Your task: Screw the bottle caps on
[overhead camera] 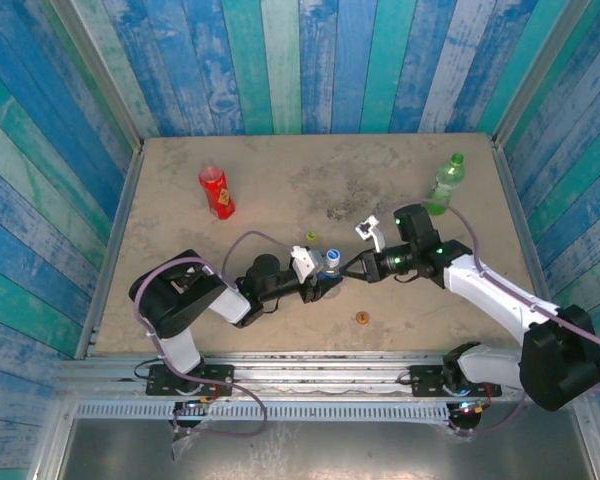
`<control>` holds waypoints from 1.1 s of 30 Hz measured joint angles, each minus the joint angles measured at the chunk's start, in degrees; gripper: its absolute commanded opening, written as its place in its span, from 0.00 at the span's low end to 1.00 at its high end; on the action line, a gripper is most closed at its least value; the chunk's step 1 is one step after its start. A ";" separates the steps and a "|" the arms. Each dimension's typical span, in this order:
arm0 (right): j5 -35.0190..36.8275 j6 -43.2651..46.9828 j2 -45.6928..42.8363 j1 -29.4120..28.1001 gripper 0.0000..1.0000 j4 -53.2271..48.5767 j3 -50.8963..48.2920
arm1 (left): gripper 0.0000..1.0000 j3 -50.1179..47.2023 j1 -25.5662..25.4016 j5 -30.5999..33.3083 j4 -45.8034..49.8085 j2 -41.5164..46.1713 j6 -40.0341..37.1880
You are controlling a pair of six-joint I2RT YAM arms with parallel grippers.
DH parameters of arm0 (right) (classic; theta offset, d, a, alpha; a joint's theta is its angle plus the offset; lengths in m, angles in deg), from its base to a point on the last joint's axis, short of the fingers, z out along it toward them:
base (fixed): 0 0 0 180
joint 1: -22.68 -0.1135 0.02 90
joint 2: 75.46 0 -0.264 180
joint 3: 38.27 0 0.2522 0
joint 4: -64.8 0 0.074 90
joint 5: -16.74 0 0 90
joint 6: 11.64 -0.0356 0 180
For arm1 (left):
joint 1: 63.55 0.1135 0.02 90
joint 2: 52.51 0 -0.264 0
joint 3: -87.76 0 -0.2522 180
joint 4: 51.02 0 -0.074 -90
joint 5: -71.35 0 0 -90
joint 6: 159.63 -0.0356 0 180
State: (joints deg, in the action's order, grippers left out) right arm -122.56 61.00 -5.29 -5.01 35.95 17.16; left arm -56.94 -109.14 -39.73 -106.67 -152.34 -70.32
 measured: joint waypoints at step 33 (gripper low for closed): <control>-9.18 53.11 -0.02 -2.27 0.45 -10.60 16.31 | 0.55 3.58 0.24 -19.28 19.61 17.38 -2.10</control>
State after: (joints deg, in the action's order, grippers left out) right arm -131.74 114.11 -5.31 -7.28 25.35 33.46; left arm -53.35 -108.90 -59.01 -87.06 -134.97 -72.42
